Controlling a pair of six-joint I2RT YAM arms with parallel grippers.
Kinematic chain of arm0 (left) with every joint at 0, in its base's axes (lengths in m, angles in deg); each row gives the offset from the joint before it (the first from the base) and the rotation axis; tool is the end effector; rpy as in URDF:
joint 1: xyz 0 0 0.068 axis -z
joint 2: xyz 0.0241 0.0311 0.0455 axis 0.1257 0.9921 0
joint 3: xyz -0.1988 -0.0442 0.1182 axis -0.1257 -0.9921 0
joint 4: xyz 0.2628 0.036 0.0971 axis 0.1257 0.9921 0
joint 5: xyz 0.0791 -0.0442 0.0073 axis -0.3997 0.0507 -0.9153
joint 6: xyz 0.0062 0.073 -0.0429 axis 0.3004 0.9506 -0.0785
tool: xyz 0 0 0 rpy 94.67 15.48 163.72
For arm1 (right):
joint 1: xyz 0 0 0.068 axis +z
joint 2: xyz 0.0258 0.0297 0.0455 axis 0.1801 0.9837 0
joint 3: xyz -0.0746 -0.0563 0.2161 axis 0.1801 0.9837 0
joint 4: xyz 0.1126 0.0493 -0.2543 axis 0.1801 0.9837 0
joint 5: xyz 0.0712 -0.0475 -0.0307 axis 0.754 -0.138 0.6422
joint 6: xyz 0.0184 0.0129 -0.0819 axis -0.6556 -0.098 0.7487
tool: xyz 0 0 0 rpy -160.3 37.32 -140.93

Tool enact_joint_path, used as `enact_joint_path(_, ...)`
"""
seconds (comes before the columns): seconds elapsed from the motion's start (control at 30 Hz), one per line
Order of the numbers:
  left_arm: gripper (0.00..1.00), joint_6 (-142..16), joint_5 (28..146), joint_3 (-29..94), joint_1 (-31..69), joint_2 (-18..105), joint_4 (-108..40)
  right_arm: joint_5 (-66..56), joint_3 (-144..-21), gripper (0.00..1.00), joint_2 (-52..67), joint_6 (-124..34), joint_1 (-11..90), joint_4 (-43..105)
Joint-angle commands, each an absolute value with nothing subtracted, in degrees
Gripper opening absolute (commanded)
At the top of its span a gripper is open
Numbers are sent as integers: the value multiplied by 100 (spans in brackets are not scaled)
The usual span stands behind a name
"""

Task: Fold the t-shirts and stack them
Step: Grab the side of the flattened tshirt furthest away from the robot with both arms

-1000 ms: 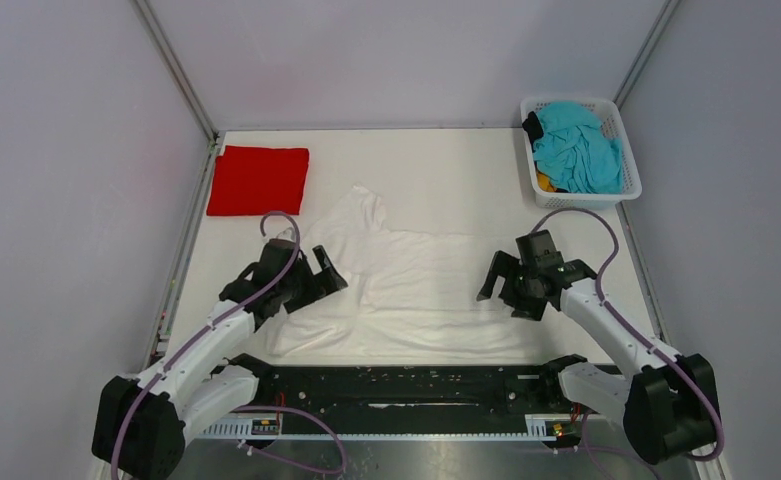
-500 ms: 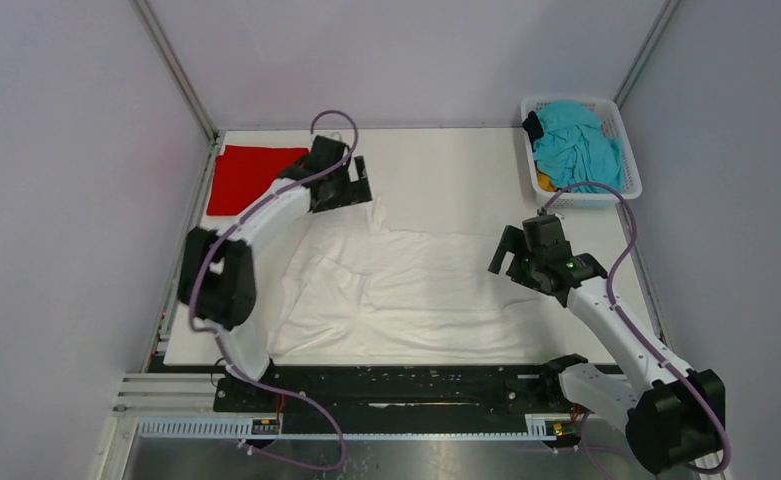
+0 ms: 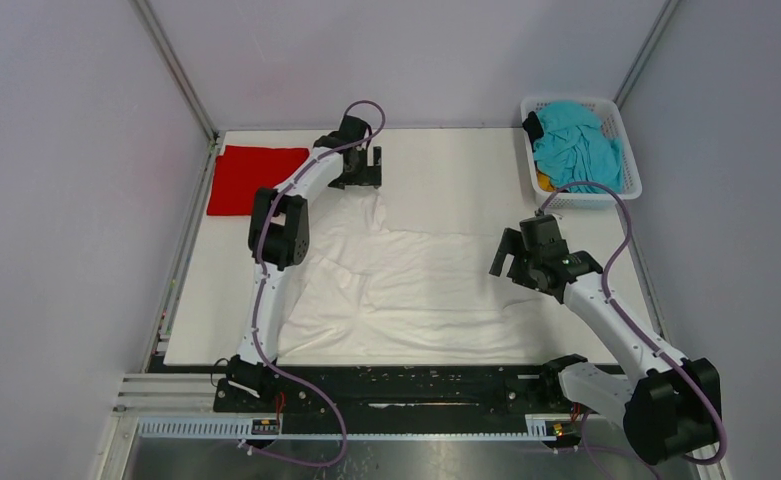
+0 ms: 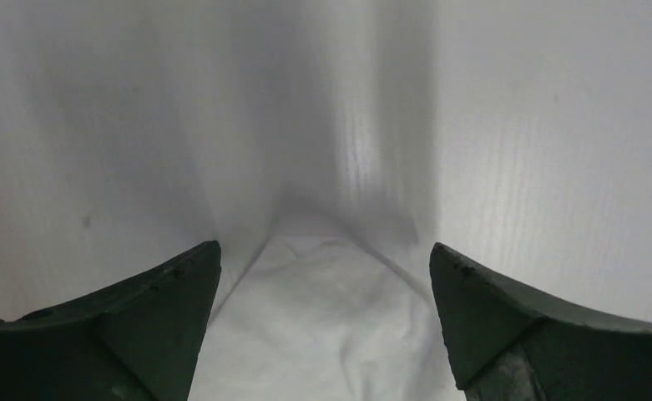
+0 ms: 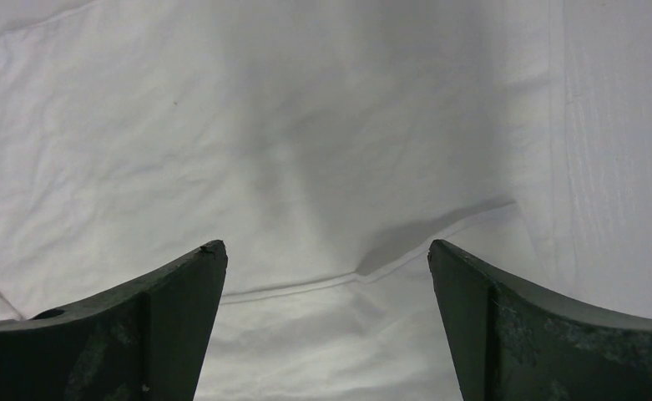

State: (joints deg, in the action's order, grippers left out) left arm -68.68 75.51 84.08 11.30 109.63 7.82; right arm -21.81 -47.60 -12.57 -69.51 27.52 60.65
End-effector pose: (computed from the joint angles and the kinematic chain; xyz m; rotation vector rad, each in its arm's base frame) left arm 0.5222 -0.1706 0.1068 0.0001 2.5743 -0.1658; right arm 0.2678 0.0697 0.1586 0.3726 2.4157 0.1760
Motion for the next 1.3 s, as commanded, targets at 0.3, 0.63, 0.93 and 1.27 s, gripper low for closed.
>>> enact_joint_path(0.3,55,-6492,7361,8275,1321,10792,1186,-2386,-4794,99,-1017,-6868,2717,5974)
enact_joint_path(0.63,0,-6152,6701,8437,1431,10800,1294,-2600,-5331,99,-587,-6844,2335,6128)
enact_joint_path(0.93,0,-6317,6818,7634,1406,10190,682,-26,-7516,100,1785,-2382,1866,5802)
enact_joint_path(1.27,0,-6579,6921,6659,1370,9439,272,8,-9769,99,3298,2609,1837,8159)
